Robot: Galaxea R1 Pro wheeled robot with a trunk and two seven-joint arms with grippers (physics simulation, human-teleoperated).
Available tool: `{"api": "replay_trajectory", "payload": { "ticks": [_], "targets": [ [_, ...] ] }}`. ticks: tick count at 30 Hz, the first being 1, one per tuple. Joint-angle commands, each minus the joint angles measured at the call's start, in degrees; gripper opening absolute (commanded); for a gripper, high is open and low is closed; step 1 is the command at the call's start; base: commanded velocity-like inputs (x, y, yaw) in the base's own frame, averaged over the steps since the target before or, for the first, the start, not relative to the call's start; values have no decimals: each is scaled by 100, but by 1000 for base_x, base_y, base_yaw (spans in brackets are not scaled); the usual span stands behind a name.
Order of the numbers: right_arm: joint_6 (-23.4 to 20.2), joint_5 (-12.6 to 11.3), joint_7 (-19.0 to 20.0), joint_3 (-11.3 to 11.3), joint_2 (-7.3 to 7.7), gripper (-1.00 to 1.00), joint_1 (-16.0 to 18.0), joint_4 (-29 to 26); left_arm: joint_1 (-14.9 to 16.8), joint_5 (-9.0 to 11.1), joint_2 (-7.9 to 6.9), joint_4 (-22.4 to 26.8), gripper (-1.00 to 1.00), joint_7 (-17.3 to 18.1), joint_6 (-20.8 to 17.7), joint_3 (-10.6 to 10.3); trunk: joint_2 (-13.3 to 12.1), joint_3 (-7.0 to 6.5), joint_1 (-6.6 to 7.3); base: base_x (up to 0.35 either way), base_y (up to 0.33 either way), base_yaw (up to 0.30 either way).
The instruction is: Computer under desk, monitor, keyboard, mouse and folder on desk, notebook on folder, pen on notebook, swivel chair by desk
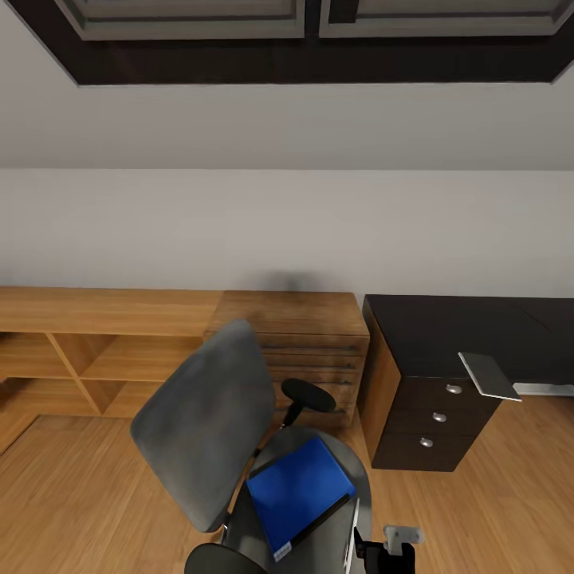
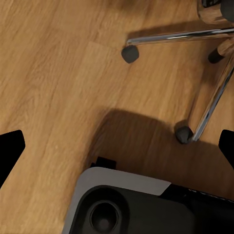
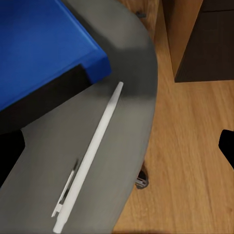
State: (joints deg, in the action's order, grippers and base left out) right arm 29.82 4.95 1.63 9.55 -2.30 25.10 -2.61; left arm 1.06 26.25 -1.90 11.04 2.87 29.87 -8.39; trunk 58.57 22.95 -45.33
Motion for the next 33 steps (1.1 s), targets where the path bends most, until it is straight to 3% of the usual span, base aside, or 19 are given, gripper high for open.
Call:
{"api": "replay_trajectory", "payload": {
  "ticks": [1,7,12,19,22,27,33],
  "targets": [
    [11,50,14,55,-2,100,3,2,5,61,-3,-6,100,32,18,-31,4,6,0,0,0,0],
    [-72,46,7,62,-15,100,3,-18,3,61,-3,-6,100,32,18,-31,4,6,0,0,0,0],
    [-470,43,4,64,-21,100,3,-114,1,60,-3,-6,100,32,18,-31,4,6,0,0,0,0],
    [-1747,-12,9,83,-30,100,3,-880,3,63,-3,-6,100,33,22,-25,4,6,0,0,0,0],
    [-2567,-115,12,89,-32,100,6,-1353,2,64,-3,-6,100,30,25,-16,4,6,0,0,0,0],
    [-3280,-178,13,91,-42,100,9,-1888,3,67,-3,-6,100,29,35,-6,4,6,0,0,0,0],
    [-3731,-189,13,87,-127,100,14,-2113,6,79,-3,1,100,22,48,6,4,6,0,0,0,0]
  ]
}}
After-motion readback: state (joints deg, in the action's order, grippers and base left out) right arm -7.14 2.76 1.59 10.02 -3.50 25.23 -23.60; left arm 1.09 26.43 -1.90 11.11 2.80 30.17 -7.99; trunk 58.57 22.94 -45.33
